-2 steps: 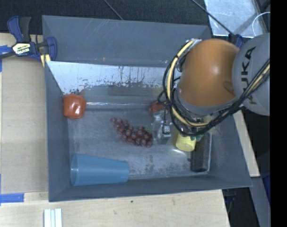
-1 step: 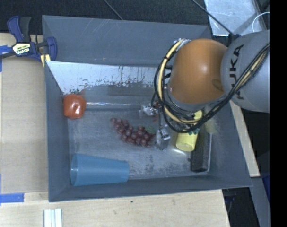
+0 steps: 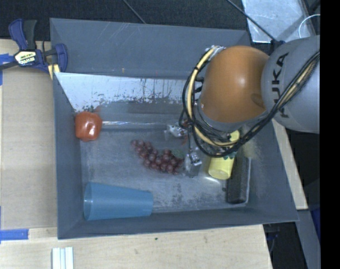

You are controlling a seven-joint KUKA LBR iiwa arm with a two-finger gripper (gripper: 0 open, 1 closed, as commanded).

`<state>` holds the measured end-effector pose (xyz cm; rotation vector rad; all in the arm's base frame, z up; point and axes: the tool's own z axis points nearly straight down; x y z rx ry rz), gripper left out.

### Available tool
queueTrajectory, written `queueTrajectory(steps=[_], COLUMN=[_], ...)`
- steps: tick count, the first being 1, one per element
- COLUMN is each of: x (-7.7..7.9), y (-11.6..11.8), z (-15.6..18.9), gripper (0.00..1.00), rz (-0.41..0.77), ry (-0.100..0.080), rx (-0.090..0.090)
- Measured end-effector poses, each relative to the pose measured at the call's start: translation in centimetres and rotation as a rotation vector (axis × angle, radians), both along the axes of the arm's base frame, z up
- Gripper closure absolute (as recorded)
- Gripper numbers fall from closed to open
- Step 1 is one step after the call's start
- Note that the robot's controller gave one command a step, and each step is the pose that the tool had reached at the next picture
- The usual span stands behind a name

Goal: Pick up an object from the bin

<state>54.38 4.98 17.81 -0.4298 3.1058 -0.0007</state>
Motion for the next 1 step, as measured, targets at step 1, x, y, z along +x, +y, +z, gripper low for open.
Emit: queueTrajectory(steps=[1], x=[-0.41], y=[-0.52], z=[-0.50], gripper=[0.00], rz=[0.026], ry=[-0.007], rx=[0.001])
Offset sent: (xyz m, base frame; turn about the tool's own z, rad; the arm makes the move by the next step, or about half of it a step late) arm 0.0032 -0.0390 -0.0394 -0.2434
